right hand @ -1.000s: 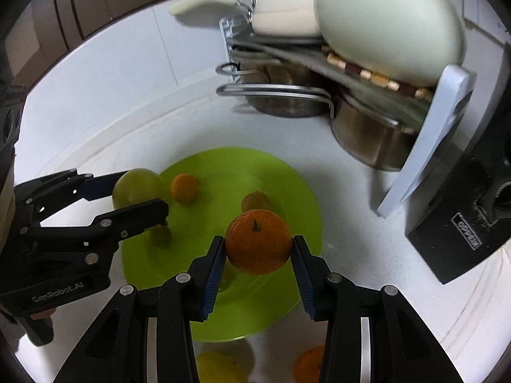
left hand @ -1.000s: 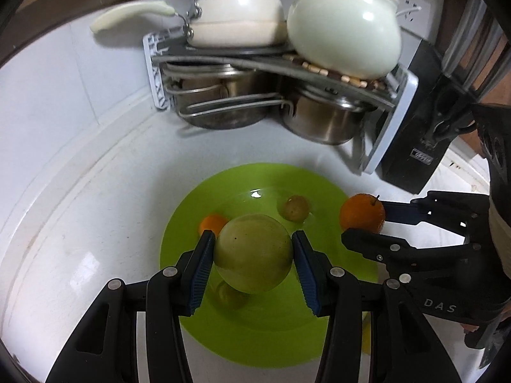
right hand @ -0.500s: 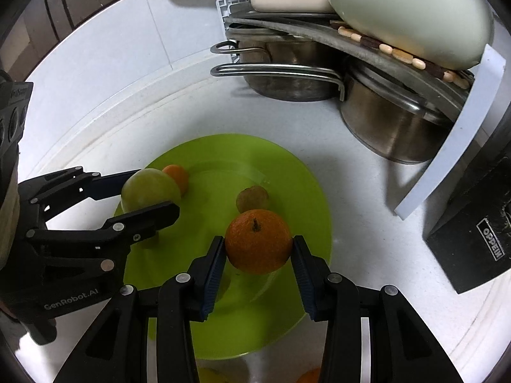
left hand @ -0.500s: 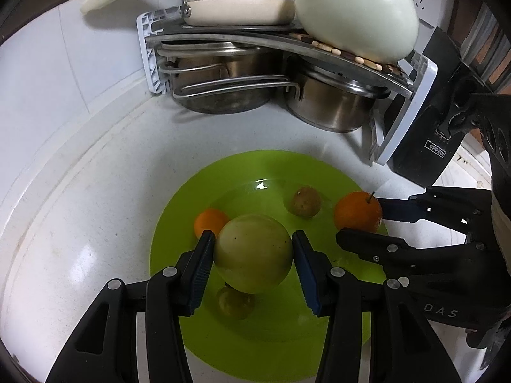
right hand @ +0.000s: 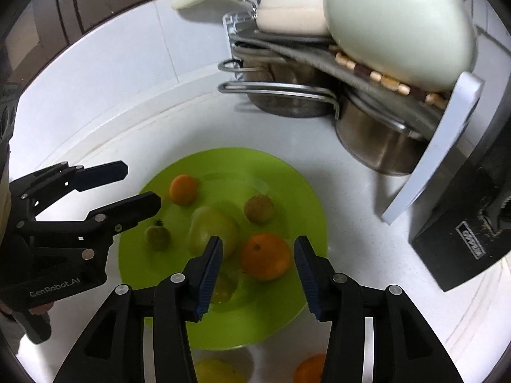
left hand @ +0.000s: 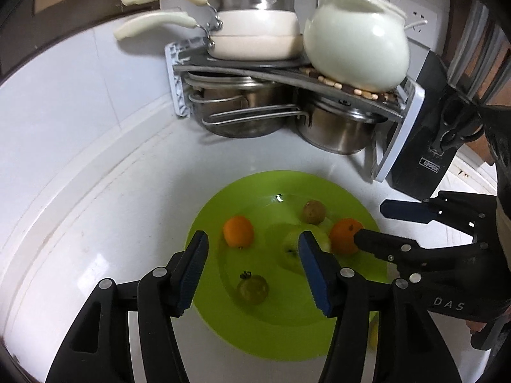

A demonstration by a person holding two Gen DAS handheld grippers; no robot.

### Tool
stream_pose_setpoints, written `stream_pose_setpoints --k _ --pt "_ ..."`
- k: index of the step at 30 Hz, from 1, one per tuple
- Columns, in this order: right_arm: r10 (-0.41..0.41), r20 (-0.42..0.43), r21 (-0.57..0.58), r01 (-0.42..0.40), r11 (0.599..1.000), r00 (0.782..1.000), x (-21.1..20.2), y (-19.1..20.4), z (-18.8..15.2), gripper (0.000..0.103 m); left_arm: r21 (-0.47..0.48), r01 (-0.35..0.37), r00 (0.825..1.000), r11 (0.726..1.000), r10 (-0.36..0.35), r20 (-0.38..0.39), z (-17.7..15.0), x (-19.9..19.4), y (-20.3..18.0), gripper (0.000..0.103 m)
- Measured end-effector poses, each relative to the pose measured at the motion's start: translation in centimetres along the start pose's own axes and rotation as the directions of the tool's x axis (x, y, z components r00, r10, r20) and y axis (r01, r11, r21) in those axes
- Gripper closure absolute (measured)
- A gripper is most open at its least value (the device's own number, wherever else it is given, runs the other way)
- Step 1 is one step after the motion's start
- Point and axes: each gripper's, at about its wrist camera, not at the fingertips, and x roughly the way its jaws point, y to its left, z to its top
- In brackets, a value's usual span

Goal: Organize fruits
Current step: 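Withdraw both tools from the plate toward the remaining fruit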

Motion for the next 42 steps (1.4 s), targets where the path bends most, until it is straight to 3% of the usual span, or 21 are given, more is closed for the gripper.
stream_pose_setpoints --k 10,19,32,42 --pt "-0.005 0.13 0.002 0.005 1.0 0.992 -5.8 1.3 -0.5 0.052 -0.033 -0.009 0.995 0.999 0.012 0.095 -0.9 -5.6 -0.5 0.038" --pt "-0.041 0.228 0.019 0.037 0.999 0.973 -10.4 2.2 -2.4 0.052 -0.055 -0.058 0.988 0.997 0.065 0.143 -3.1 -10.0 -1.3 0.033" --pt "-0.073 0.28 0.058 0.059 0.997 0.957 -14.0 3.1 -6.9 0.052 -0.093 -0.113 0.971 0.989 0.129 0.199 -7.5 -14.6 -2.4 0.026" --pt "-0.123 0.303 0.073 0.105 0.992 0.945 -15.0 4.0 -10.2 0.052 -0.113 -0.14 0.96 0.984 0.163 0.229 -10.7 -15.8 -3.0 0.021"
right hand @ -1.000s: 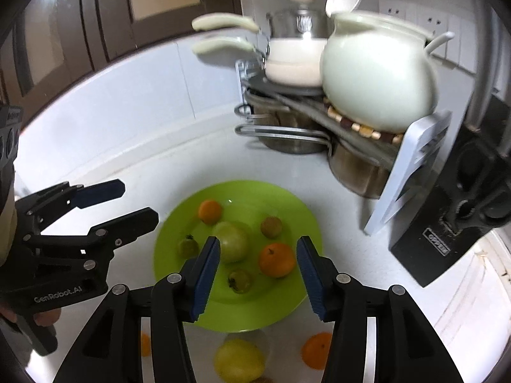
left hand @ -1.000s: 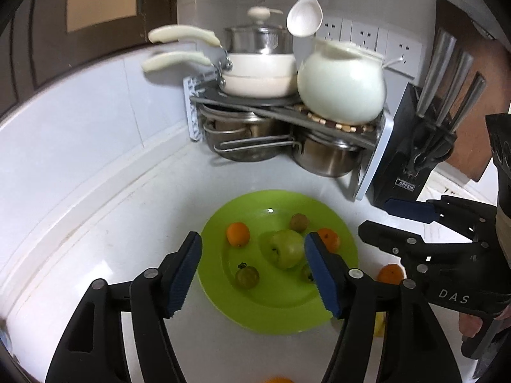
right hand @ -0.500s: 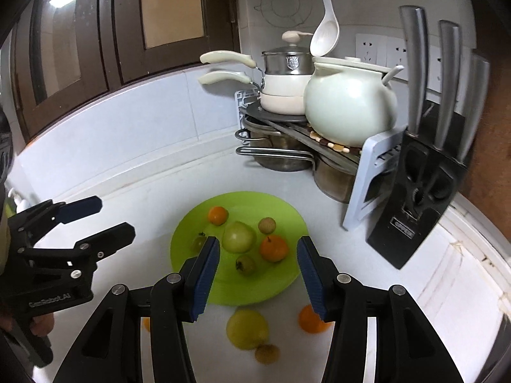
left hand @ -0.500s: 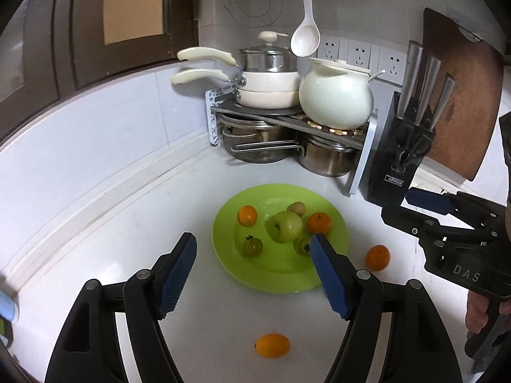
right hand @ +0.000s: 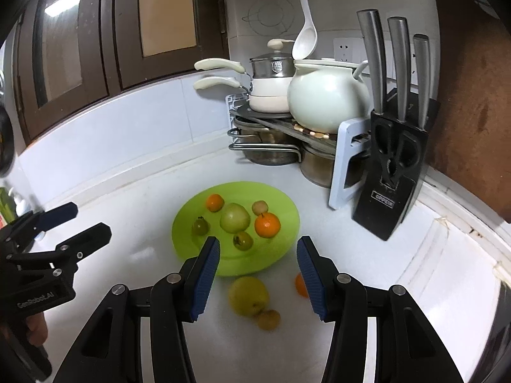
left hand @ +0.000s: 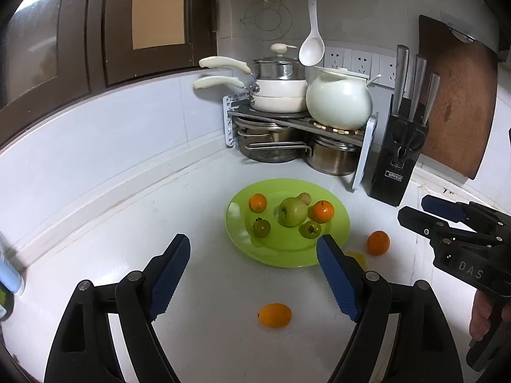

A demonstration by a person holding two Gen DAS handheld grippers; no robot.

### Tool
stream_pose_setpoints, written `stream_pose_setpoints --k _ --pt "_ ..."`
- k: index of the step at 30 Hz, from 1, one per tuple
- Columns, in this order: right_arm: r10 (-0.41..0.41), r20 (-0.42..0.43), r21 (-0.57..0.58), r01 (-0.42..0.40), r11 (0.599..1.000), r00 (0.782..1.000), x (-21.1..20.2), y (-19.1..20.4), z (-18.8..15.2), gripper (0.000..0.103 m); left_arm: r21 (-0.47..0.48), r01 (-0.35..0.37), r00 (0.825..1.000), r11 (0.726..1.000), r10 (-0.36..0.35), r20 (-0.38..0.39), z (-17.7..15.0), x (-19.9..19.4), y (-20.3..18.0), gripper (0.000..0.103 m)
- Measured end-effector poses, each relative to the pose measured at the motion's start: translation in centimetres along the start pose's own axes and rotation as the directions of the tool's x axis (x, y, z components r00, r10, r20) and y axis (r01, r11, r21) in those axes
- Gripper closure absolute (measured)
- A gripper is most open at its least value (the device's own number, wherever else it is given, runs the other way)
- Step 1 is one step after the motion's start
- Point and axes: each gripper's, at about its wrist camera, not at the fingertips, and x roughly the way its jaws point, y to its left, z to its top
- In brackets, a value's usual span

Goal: Organize fruits
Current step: 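Withdraw both tools from the plate toward the remaining fruit, then grasp the oval orange with the left tool while the right tool grasps a small brown fruit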

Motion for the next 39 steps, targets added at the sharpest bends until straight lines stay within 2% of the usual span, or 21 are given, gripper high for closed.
stream_pose_setpoints --k 6,21,32,39 --pt "0.001 -0.035 -0.004 -0.001 1.0 0.999 0.2 -0.1 -1.6 0.052 0.0 -0.016 1.0 1.0 0.016 -0.003 -1.7 -0.1 -0.3 0.02" --pt "-0.006 -0.151 -0.045 -0.001 0.999 0.989 2.8 -0.5 -5.4 0.052 0.028 -0.006 0.992 1.0 0.009 -0.128 -6.3 2.8 -1.0 0.02" --pt "0.014 -0.238 -0.043 -0.025 0.999 0.971 5.8 -1.2 -7.1 0.052 0.012 0.007 0.982 1.0 -0.004 -0.191 -7.9 5.6 -1.5 0.021" --pt "0.03 -0.268 -0.032 -0.04 0.999 0.963 7.4 -1.5 -7.6 0.053 -0.001 0.024 0.974 1.0 -0.024 -0.226 -8.3 7.3 -1.5 0.029"
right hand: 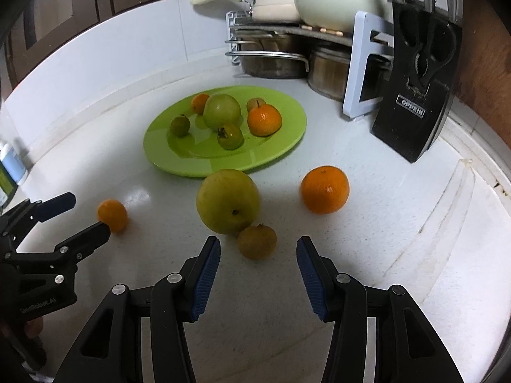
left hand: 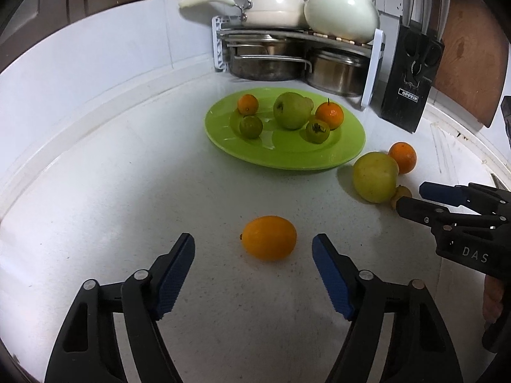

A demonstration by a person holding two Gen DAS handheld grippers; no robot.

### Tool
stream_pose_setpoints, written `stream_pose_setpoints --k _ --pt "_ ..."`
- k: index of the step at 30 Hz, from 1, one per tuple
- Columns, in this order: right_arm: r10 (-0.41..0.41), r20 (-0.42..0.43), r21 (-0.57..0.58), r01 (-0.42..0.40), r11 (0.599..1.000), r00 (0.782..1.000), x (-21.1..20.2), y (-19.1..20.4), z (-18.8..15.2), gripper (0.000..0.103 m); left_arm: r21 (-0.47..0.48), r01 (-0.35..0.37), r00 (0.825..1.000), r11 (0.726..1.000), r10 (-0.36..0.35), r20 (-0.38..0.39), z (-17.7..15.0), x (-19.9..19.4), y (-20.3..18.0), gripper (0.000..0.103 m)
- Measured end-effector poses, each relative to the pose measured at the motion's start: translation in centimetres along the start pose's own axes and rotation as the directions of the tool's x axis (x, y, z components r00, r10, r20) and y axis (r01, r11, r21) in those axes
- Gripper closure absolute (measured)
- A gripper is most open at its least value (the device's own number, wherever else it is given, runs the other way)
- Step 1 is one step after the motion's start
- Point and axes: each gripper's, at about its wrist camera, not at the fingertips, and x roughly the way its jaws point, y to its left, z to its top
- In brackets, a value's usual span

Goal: Organize fruits
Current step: 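Grasp the oval orange with the left tool while the right tool grasps a small brown fruit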

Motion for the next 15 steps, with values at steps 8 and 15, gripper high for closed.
stream_pose_setpoints --k 8,15 --pt "0.026 -0.025 0.011 -0.025 1.0 0.999 1.3 -0.2 0.3 0.063 -0.007 0.026 1.0 1.0 -0.026 -0.017 0.3 0.8 0.0 0.042" --pt "0.036 -0.038 0.019 -0.035 0.999 0.999 1.8 -0.2 0.4 0.071 -0.008 0.053 0.998 0.999 -0.053 -0.035 0.4 1.1 -0.2 0.056"
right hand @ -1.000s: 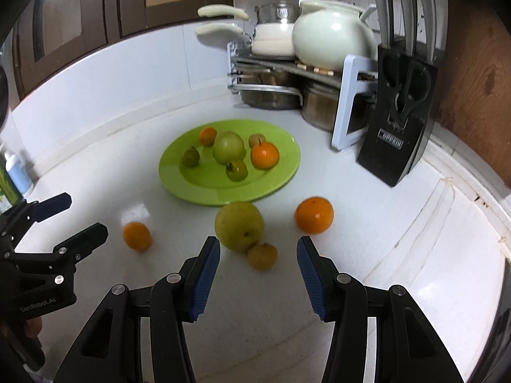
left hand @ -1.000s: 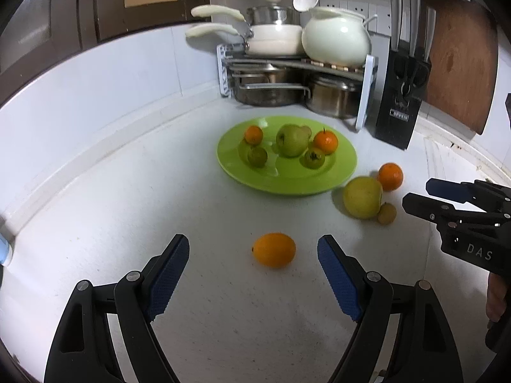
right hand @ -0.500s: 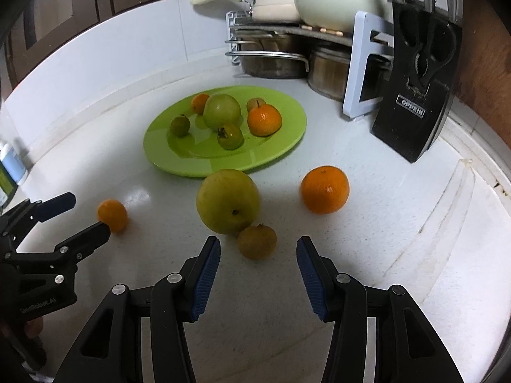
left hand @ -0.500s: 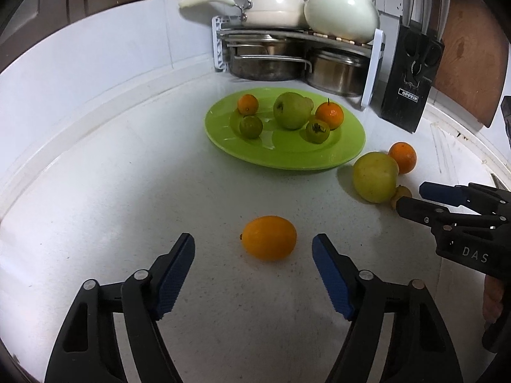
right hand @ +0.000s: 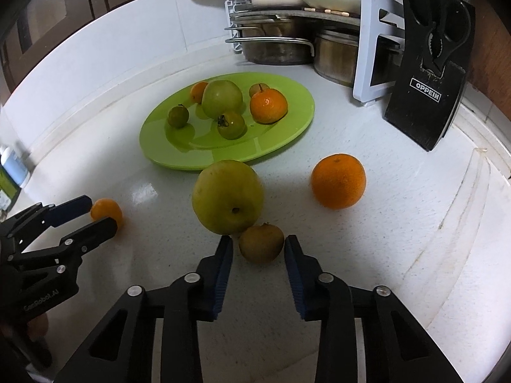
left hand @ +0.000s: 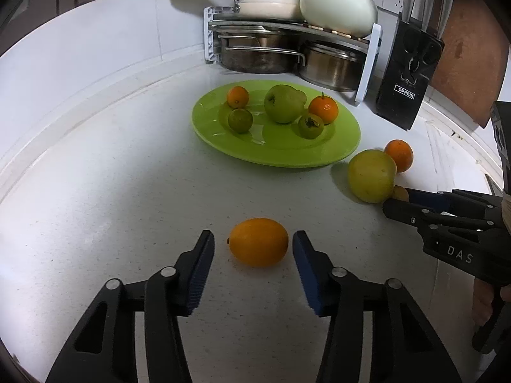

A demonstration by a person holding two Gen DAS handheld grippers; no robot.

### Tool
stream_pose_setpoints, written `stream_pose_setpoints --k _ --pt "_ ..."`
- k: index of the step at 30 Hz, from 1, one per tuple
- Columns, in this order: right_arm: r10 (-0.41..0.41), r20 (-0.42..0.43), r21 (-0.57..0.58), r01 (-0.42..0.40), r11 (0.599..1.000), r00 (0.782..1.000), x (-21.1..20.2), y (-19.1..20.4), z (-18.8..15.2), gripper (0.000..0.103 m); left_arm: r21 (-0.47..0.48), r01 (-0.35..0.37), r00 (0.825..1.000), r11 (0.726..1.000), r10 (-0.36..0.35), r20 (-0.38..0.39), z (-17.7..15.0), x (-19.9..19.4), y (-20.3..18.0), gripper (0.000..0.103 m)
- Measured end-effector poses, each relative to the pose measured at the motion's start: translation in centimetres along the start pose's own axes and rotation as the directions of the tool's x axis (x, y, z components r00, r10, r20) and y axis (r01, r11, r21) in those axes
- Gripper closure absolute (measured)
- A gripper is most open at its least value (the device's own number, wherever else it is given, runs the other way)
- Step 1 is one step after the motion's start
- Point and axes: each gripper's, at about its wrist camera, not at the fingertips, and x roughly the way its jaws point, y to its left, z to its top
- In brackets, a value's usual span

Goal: Organize fruits
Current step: 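Grasp the oval orange with the left tool while the right tool grasps a small brown fruit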

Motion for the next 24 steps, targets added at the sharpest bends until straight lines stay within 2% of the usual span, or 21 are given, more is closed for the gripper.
stream_pose_setpoints --k 3,24 --pt "0.0 -0.001 -0.001 0.0 1.0 1.0 0.0 0.1 0.0 0.074 0.004 0.008 1.0 1.0 -0.008 -0.007 0.0 0.1 -0.1 0.063" --pt "-0.014 0.031 0.011 0.014 1.0 0.999 -2.1 0.0 -0.4 0.074 0.03 0.022 0.999 0.999 -0.023 0.026 0.1 -1.7 -0.6 0.063"
